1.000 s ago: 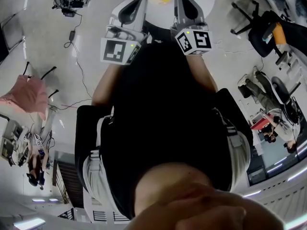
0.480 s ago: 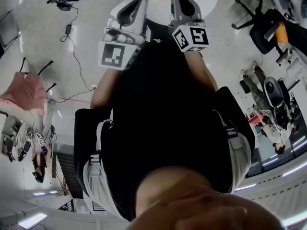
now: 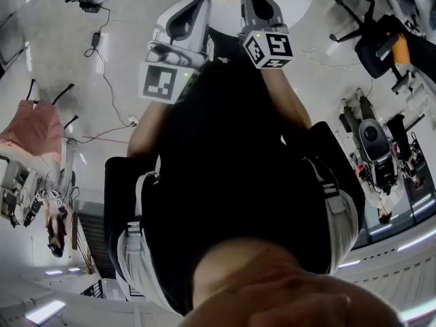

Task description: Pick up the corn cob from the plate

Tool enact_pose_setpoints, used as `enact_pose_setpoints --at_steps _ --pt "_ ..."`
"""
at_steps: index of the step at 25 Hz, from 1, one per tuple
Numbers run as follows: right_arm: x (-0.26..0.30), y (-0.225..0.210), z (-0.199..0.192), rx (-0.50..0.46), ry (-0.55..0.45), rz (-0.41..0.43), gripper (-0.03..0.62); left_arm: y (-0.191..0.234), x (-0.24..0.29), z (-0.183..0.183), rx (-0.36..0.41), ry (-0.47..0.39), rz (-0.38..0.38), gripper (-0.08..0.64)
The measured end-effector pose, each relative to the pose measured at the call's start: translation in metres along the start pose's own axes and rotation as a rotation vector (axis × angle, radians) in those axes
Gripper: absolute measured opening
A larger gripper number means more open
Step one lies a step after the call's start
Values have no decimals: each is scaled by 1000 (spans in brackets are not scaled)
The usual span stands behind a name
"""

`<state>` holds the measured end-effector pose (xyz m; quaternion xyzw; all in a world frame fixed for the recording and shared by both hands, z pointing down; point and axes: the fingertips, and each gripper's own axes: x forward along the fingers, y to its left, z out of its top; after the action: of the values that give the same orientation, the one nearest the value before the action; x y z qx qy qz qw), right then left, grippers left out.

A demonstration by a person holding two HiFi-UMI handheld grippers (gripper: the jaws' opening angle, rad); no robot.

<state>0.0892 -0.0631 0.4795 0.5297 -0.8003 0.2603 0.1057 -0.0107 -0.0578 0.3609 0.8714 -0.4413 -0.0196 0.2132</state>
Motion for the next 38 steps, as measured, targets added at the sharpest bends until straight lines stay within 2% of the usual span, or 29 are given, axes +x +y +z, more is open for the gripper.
enact_pose_setpoints --at_steps 7,14,28,38 --pt "11 -10 -17 -8 45 -7 6 -4 4 2 -6 -3 -1 2" --pt "36 -7 -41 -20 101 -6 6 16 9 -4 -29 6 -2 2" --pt "52 -18 -79 -33 227 -14 6 28 22 -13 -63 23 18 2" --pt "63 -29 -109 -71 382 -34 8 32 36 -18 -88 26 30 2"
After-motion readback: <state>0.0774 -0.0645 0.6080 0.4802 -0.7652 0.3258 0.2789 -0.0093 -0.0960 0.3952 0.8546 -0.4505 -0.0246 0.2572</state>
